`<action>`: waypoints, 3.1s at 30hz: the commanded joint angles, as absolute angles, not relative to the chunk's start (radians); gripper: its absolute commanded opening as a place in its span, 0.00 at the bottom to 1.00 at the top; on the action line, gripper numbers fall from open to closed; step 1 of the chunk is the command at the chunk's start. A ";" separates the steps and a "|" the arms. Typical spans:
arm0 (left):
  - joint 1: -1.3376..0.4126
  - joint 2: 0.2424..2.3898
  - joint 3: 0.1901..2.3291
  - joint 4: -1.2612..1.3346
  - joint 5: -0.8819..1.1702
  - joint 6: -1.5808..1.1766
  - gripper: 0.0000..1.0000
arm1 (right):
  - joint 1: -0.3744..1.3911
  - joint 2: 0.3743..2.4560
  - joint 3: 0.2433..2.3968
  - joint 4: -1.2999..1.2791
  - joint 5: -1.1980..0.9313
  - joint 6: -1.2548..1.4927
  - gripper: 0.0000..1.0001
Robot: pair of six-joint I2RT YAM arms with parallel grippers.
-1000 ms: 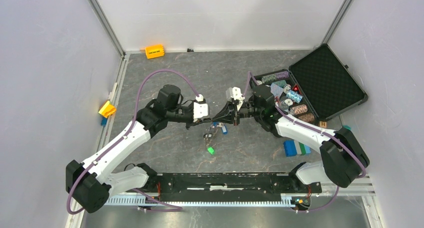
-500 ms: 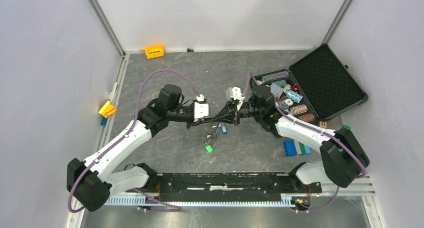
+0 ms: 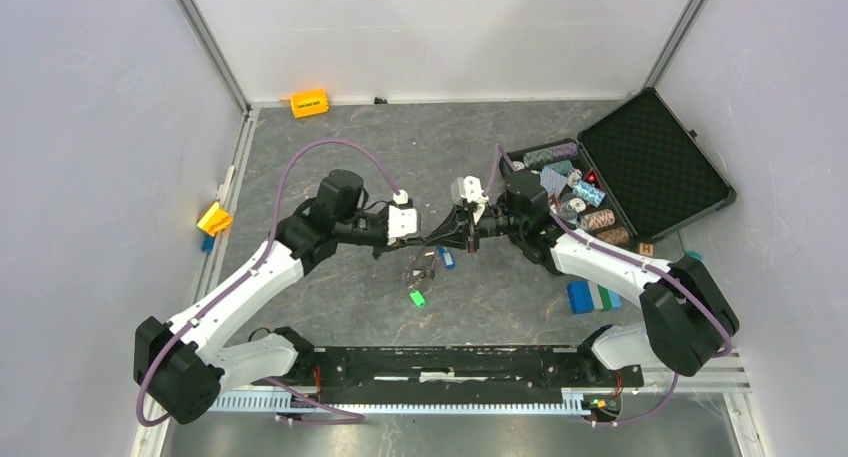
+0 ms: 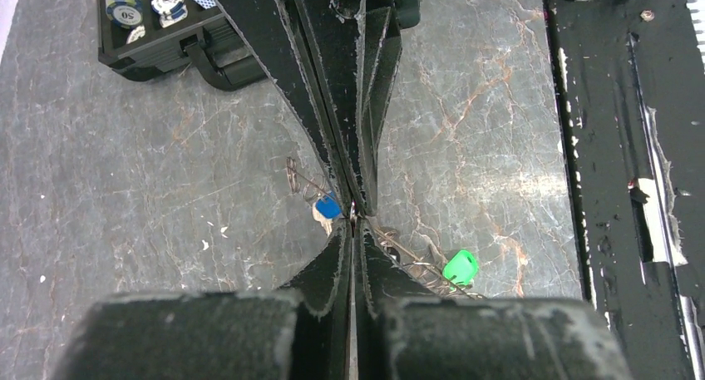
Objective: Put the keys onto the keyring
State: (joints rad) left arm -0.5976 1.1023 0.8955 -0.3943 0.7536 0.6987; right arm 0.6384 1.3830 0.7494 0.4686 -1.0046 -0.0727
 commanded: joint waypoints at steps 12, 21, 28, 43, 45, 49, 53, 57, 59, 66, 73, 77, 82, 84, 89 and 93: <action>-0.600 1.099 1.015 -0.413 0.779 0.608 0.02 | 0.637 1.349 0.774 0.389 -0.946 -0.175 0.03; -0.600 1.074 1.003 -0.415 0.765 0.618 0.02 | 0.640 1.358 0.781 0.371 -0.936 -0.188 0.07; -0.602 1.074 1.023 -0.450 0.745 0.648 0.02 | 0.651 1.365 0.789 0.345 -0.919 -0.208 0.12; -0.697 1.161 1.164 -0.712 0.445 0.797 0.02 | 0.661 1.357 0.823 0.283 -0.943 -0.255 0.28; -0.702 1.161 1.170 -0.717 0.415 0.798 0.02 | 0.660 1.357 0.828 0.272 -0.962 -0.268 0.28; -0.703 1.142 1.169 -0.733 0.465 0.811 0.02 | 0.660 1.358 0.853 0.213 -1.000 -0.333 0.29; -0.703 1.119 1.155 -0.741 0.538 0.829 0.02 | 0.660 1.351 0.908 0.080 -0.988 -0.454 0.32; -0.703 1.111 1.151 -0.761 0.584 0.851 0.02 | 0.660 1.352 0.945 0.003 -0.960 -0.527 0.43; -0.703 1.103 1.147 -0.761 0.603 0.859 0.02 | 0.660 1.360 0.956 -0.028 -0.953 -0.549 0.47; -0.703 1.088 1.155 -0.761 0.636 0.858 0.02 | 0.662 1.408 0.970 -0.082 -1.009 -0.595 0.52; -0.703 1.088 1.140 -0.761 0.657 0.861 0.02 | 0.680 1.447 0.968 -0.055 -1.053 -0.561 0.29; -0.703 1.083 1.120 -0.761 0.670 0.883 0.02 | 0.681 1.458 0.984 -0.055 -1.076 -0.550 0.19; -0.703 1.072 1.095 -0.772 0.660 0.928 0.02 | 0.681 1.439 0.970 -0.047 -1.087 -0.557 0.01; -0.703 1.076 1.094 -0.784 0.662 0.947 0.02 | 0.681 1.429 0.961 -0.044 -1.087 -0.565 0.00; -0.703 1.089 1.094 -0.811 0.664 0.995 0.02 | 0.681 1.416 0.969 -0.076 -1.115 -0.605 0.00; -0.703 1.097 1.096 -0.834 0.668 1.024 0.02 | 0.680 1.414 0.984 -0.122 -1.127 -0.650 0.00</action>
State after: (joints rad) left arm -0.6983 1.0943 1.0992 -0.7948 0.6392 0.9398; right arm 0.6807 1.4559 0.9348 -0.1009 -1.0721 -0.5911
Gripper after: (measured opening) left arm 0.035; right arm 0.010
